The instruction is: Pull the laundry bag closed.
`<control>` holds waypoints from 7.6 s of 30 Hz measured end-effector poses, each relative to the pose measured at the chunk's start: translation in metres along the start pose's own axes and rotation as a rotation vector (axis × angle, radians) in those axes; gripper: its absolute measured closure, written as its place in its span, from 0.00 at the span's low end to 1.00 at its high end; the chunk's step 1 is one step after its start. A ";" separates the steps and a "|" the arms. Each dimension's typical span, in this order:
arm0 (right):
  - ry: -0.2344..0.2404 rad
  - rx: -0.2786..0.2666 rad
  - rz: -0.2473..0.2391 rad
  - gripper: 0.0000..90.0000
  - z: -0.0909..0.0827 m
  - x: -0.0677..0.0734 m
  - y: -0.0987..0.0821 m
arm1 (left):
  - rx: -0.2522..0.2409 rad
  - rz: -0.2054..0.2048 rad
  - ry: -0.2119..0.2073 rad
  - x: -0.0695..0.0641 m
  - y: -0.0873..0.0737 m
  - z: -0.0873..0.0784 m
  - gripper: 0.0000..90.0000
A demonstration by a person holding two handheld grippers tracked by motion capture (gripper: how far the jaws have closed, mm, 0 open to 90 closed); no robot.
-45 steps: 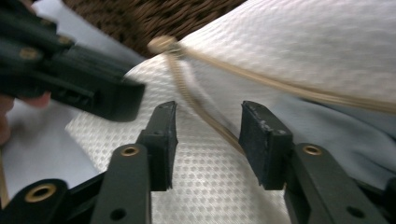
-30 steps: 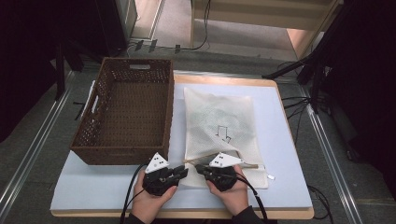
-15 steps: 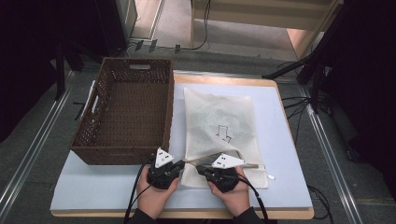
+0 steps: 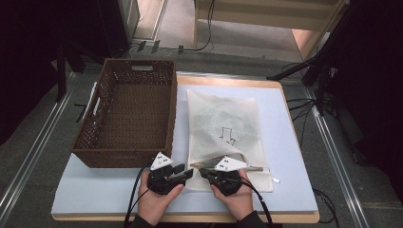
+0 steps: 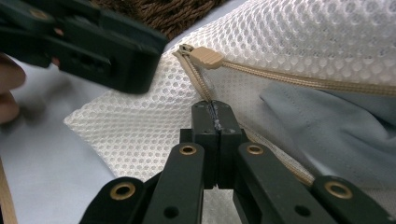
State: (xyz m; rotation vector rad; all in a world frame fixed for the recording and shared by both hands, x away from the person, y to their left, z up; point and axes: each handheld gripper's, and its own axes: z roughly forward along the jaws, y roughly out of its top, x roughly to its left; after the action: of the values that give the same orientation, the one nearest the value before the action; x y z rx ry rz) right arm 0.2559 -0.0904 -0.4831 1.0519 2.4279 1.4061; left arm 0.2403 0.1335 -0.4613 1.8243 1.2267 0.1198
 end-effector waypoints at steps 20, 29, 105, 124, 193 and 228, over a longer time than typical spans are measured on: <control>0.133 -0.091 0.211 0.78 -0.004 -0.011 0.014 | -0.024 0.127 0.090 -0.012 -0.005 0.002 0.95; 0.211 -0.108 0.308 0.93 -0.002 -0.015 0.014 | -0.027 0.208 0.139 -0.016 -0.007 0.004 0.95; -0.048 -0.074 0.208 0.98 -0.057 -0.050 -0.021 | -0.091 0.138 0.098 -0.006 -0.011 -0.012 0.96; -0.108 -0.087 0.227 0.98 -0.091 -0.074 -0.036 | -0.083 0.132 0.093 -0.006 -0.013 -0.012 0.96; -0.383 -0.164 0.251 0.00 -0.149 -0.119 -0.063 | -0.176 0.208 0.031 0.015 -0.020 -0.054 0.00; -0.428 -0.171 0.301 0.00 -0.171 -0.144 -0.078 | -0.328 0.113 0.126 0.079 -0.036 -0.116 0.00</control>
State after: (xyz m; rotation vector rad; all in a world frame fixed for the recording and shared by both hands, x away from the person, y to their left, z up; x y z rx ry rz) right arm 0.2479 -0.3268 -0.4826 1.5372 1.8743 1.2722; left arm 0.1946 0.2703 -0.4496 1.6158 1.1151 0.4780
